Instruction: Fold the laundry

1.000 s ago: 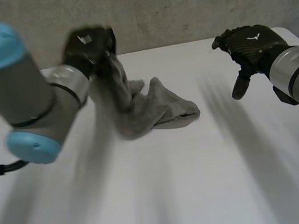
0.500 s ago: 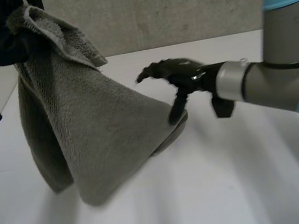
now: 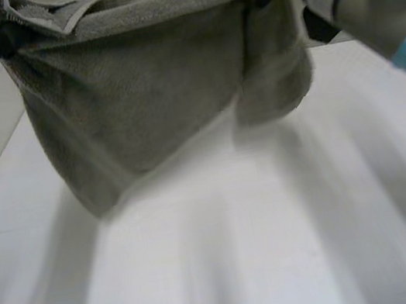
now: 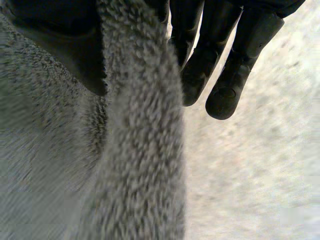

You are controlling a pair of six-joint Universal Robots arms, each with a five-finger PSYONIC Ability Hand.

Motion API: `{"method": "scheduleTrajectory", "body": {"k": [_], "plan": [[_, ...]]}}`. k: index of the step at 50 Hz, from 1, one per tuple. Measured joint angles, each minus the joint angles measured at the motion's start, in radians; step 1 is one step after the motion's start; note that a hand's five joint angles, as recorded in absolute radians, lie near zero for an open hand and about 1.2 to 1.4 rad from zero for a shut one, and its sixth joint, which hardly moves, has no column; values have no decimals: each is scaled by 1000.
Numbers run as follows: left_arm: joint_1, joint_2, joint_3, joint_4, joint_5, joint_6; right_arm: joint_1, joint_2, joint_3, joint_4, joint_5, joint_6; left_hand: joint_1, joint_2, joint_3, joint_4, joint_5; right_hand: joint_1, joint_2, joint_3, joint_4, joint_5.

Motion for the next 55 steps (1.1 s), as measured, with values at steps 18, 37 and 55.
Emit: {"method": "scheduleTrajectory", "body": {"k": [18, 37, 55], "plan": [[-59, -317, -169, 53, 1, -64, 10, -410, 1115, 39, -15, -905, 0, -50, -49, -53, 0, -742, -751, -745, -718, -740], [-53, -295, -270, 50, 3, -55, -60, -382, 974, -114, -74, -398, -65, -144, -143, -147, -72, -1097, -1087, -1101, -1075, -1087], [-47, -207, -346, 59, 5, -55, -115, -157, 965, -109, -17, -386, -165, -238, -237, -242, -175, -1011, -1015, -1019, -1015, -991]]}}
